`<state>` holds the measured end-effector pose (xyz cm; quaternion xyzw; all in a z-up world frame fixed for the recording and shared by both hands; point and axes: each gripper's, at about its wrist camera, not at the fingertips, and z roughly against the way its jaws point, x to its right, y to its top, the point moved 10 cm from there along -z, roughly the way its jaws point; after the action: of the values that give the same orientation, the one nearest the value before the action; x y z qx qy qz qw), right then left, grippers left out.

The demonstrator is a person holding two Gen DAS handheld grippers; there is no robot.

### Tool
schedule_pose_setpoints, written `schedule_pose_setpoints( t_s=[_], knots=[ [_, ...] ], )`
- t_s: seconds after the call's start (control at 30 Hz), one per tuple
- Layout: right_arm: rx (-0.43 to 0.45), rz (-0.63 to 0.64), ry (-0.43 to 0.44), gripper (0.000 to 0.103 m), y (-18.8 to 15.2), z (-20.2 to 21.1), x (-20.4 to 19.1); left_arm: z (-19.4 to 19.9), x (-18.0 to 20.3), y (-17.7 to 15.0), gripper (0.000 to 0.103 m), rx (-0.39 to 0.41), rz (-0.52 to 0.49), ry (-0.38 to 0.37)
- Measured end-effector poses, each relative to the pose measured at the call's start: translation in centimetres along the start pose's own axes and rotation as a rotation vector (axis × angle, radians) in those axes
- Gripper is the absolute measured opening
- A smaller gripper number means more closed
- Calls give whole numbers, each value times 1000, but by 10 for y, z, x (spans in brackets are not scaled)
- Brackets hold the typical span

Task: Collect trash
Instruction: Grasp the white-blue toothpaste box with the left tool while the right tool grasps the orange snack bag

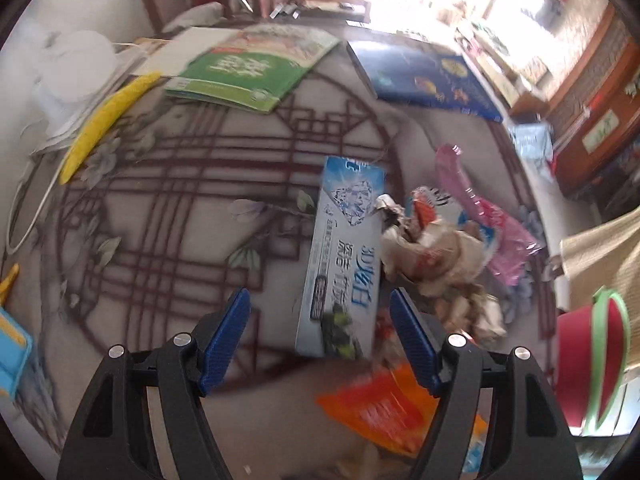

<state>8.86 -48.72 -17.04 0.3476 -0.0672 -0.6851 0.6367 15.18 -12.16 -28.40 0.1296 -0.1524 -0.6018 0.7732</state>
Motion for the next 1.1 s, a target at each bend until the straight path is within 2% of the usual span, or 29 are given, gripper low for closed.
schedule_pose_setpoints(
  t_s=[0.23,0.27,0.3,0.33,0.53,0.6,0.83,0.97,1.1],
  knots=[
    [-47,-4,-19,55,-27,-10,-31,-47,12,12,67,-75,-107,-11],
    [-54,-5,-21,55,-31,-11,-35,-50,12,16,61,-72,-110,-24],
    [-63,-4,-24,55,-36,-14,-41,-52,11,19,47,-76,-109,-44],
    [-76,2,-26,55,-42,-17,-50,-53,10,20,45,-81,-107,-56],
    [-140,56,-18,55,-62,-48,-102,-37,-15,12,44,-59,-155,-114],
    [-164,88,-17,59,-67,-61,-122,-27,-30,5,44,-55,-163,-117],
    [-250,194,-28,64,-87,-114,-178,-9,-113,-18,44,-68,-140,-89],
    [-286,218,-41,66,-100,-136,-197,-10,-137,-24,45,-78,-137,-90],
    [-315,226,-79,66,-112,-153,-203,-13,-143,-25,46,-87,-146,-109]
  ],
)
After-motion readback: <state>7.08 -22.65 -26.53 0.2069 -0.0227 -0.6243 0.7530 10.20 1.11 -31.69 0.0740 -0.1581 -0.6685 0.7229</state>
